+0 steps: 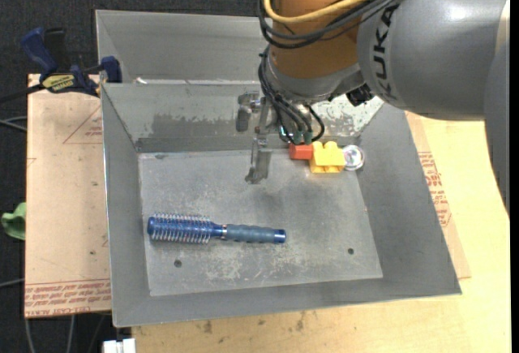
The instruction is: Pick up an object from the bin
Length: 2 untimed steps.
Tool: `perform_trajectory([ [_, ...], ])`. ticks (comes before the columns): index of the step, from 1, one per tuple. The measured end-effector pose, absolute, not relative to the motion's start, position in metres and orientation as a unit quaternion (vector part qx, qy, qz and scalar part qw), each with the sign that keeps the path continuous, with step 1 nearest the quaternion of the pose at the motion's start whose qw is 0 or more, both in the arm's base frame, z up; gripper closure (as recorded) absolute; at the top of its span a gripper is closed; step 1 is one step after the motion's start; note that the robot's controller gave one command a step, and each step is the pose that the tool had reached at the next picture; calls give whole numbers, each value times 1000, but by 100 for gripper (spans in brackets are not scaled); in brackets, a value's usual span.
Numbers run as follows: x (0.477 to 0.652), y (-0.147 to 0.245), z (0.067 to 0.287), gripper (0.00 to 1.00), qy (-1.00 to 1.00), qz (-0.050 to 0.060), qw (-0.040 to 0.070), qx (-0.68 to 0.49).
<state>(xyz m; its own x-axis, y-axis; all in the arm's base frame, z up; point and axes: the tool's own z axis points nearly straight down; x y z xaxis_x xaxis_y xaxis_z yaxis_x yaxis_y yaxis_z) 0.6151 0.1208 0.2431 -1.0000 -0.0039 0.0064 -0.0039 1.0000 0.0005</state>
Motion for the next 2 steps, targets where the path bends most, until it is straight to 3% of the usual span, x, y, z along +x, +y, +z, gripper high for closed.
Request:
perform_trajectory([
  [1,560,180,65,0,-998,0,4,70],
  [2,536,210,101,0,-995,-1,-1,95],
])
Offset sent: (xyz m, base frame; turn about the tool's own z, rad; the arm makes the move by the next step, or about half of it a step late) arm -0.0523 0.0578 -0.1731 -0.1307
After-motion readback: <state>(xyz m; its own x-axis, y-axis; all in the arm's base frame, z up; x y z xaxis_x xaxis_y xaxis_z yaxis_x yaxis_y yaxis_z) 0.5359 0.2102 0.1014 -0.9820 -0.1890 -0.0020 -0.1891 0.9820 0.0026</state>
